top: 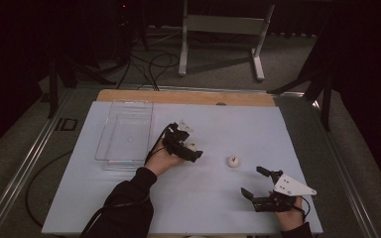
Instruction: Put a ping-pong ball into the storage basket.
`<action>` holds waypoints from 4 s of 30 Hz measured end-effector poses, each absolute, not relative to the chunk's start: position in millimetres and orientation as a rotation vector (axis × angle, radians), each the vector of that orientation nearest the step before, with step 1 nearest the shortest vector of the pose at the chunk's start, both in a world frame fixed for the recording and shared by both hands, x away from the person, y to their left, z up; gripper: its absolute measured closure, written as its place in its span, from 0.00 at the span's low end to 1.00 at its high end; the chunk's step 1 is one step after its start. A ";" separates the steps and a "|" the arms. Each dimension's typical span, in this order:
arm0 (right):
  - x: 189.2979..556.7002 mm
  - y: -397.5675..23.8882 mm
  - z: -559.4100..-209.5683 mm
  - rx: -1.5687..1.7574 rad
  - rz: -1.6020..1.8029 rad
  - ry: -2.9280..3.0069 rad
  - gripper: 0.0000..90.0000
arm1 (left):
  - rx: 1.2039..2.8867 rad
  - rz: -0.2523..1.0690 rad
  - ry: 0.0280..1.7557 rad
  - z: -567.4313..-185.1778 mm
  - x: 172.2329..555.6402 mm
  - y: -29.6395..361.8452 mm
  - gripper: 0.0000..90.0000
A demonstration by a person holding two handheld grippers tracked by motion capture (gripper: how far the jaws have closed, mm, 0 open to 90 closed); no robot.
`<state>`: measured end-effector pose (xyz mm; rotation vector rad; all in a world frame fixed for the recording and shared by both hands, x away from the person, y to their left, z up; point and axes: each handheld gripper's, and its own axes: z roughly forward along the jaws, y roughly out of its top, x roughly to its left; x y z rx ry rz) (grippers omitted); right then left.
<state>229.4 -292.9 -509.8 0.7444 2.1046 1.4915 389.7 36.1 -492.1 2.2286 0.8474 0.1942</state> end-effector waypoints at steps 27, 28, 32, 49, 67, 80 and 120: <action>229.6 -292.0 -510.7 0.747 1.491 2.117 0.10 | 2.306 0.191 0.930 -513.0 402.8 28.8 0.27; 229.6 -292.0 -510.7 0.749 1.491 2.117 0.10 | 2.311 0.192 0.933 -513.3 403.1 28.5 0.28; 229.6 -292.3 -510.7 0.746 1.491 2.117 0.10 | 2.313 0.195 0.948 -515.4 404.6 27.5 0.34; 230.1 -292.2 -511.2 0.747 1.485 2.120 0.10 | 2.329 0.192 0.969 -515.1 410.3 25.9 0.57; 229.8 -292.3 -510.6 0.751 1.488 2.115 0.10 | 2.394 0.160 0.906 -500.1 402.5 20.1 0.58; 229.5 -292.1 -510.4 0.746 1.485 2.117 0.10 | 2.417 0.159 0.824 -475.3 393.9 20.4 0.58; 229.2 -292.6 -509.5 0.750 1.489 2.110 0.10 | 2.436 0.135 0.697 -392.8 373.1 54.2 0.58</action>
